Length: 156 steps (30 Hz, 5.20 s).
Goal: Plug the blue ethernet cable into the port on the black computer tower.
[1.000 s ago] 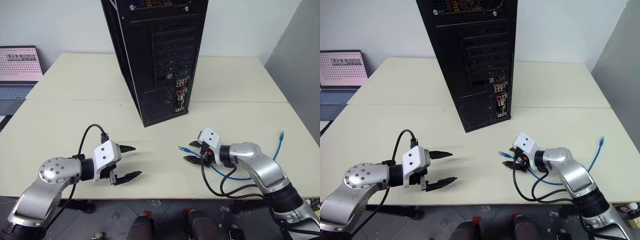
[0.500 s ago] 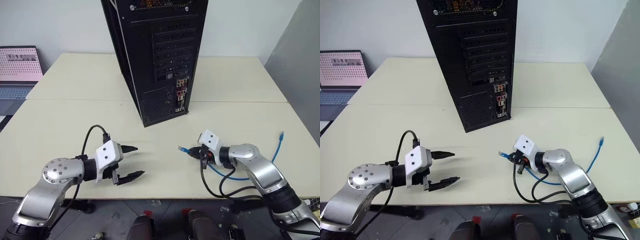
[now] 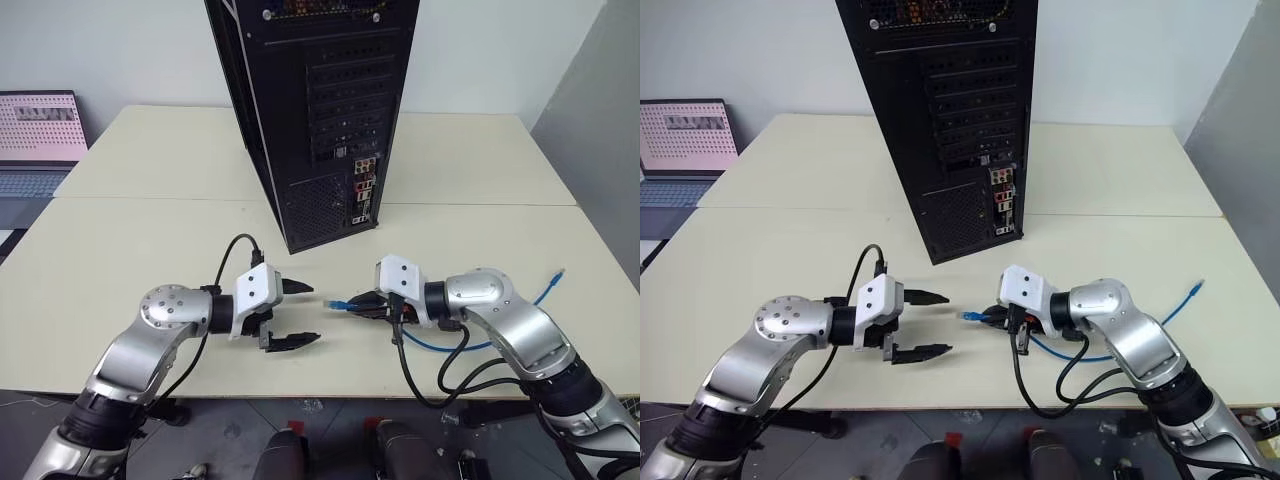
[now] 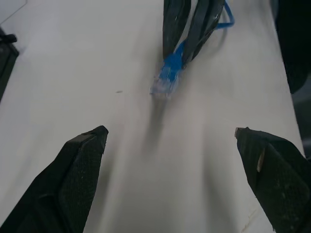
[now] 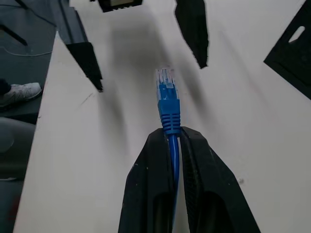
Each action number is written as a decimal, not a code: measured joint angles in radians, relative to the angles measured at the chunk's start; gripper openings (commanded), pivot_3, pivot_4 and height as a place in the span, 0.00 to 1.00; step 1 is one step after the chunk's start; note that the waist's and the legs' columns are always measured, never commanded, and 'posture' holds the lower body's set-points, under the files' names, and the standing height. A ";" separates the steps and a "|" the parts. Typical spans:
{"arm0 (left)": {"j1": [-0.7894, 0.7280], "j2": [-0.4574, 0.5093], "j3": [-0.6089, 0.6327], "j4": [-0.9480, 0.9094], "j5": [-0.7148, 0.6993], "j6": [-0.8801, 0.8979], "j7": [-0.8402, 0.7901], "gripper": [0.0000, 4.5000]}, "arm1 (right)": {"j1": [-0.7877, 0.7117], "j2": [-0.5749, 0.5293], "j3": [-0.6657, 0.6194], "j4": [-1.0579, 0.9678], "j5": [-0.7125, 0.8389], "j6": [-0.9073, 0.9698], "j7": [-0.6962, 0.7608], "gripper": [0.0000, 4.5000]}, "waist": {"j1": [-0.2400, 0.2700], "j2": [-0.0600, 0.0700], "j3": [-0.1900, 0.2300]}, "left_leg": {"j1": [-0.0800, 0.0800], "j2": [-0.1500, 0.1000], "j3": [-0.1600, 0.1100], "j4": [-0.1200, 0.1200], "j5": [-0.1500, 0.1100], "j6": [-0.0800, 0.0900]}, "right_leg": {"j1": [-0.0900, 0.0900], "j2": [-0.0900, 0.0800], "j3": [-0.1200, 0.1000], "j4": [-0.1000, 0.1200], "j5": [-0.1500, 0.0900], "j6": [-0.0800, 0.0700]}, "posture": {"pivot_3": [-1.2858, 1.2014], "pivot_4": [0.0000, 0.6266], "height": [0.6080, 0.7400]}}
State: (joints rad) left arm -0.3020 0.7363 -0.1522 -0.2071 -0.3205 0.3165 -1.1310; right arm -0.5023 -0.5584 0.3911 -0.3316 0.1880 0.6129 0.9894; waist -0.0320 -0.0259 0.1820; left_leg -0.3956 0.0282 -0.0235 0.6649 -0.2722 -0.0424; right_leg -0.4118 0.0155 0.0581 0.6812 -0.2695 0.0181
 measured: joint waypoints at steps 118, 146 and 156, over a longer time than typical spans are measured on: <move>0.128 -0.303 0.023 -0.119 0.218 -0.113 0.773 0.87 | 0.110 0.315 -0.249 -0.151 0.123 0.189 -0.755 0.00 | -0.002 0.001 -0.001 | -0.002 0.001 -0.014 0.001 0.001 0.000 | 0.004 -0.003 -0.013 0.002 0.001 0.001 | 0.52 0.24 1.00; 0.052 -0.366 0.062 -0.226 0.204 0.115 0.771 0.87 | -0.106 0.587 -0.256 0.243 -0.127 -0.039 -1.013 0.00 | 0.000 0.001 -0.001 | -0.002 0.001 -0.014 0.000 0.001 -0.001 | 0.003 -0.005 -0.013 0.001 0.001 0.000 | 0.52 0.24 1.00; 0.041 -0.368 0.062 -0.226 0.205 0.115 0.765 0.87 | -0.106 0.600 -0.255 0.266 -0.129 -0.044 -0.998 0.00 | 0.000 0.001 -0.001 | -0.002 0.001 -0.014 0.000 0.001 -0.001 | 0.003 -0.005 -0.013 0.001 0.001 0.000 | 0.52 0.24 1.00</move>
State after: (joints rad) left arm -0.2612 0.3686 -0.0901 -0.4328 -0.1158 0.4317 -0.3656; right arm -0.6087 0.0415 0.1358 -0.0652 0.0587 0.5689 -0.0082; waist -0.0315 -0.0244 0.1808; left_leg -0.3978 0.0289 -0.0374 0.6649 -0.2715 -0.0431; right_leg -0.4085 0.0105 0.0452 0.6818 -0.2684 0.0183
